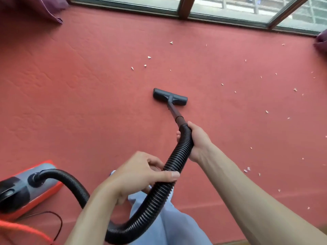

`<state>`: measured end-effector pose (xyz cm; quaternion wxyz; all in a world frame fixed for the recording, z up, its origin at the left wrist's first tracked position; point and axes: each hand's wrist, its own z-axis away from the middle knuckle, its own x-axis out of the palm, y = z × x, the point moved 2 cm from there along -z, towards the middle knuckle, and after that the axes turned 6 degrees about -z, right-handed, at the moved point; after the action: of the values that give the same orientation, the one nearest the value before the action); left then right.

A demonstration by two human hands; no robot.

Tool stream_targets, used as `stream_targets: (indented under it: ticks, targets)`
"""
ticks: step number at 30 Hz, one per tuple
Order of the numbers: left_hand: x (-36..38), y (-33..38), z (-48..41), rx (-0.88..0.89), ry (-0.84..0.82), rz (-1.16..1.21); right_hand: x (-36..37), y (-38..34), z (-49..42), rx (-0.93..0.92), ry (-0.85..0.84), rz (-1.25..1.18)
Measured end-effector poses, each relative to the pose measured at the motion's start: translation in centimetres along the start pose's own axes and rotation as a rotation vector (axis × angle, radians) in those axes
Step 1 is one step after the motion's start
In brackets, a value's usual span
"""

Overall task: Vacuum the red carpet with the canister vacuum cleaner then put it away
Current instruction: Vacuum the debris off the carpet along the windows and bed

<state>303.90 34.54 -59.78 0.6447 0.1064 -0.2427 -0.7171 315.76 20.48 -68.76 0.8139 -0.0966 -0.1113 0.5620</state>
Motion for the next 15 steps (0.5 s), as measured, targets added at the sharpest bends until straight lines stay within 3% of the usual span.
stream_targets:
  ticks: [6,11,15]
  targets:
    - [0.2,2.6,-2.0,0.1,0.198,-0.034,1.9,-3.5,-1.6,0.012,-0.109,-0.081]
    - [-3.1,4.2,-0.1,0.175,-0.014,0.011,1.8,-3.2,1.2,-0.061,-0.06,-0.188]
    - [-5.0,4.6,0.3,0.14,-0.098,-0.073,0.3,-2.1,2.1,0.026,-0.051,-0.123]
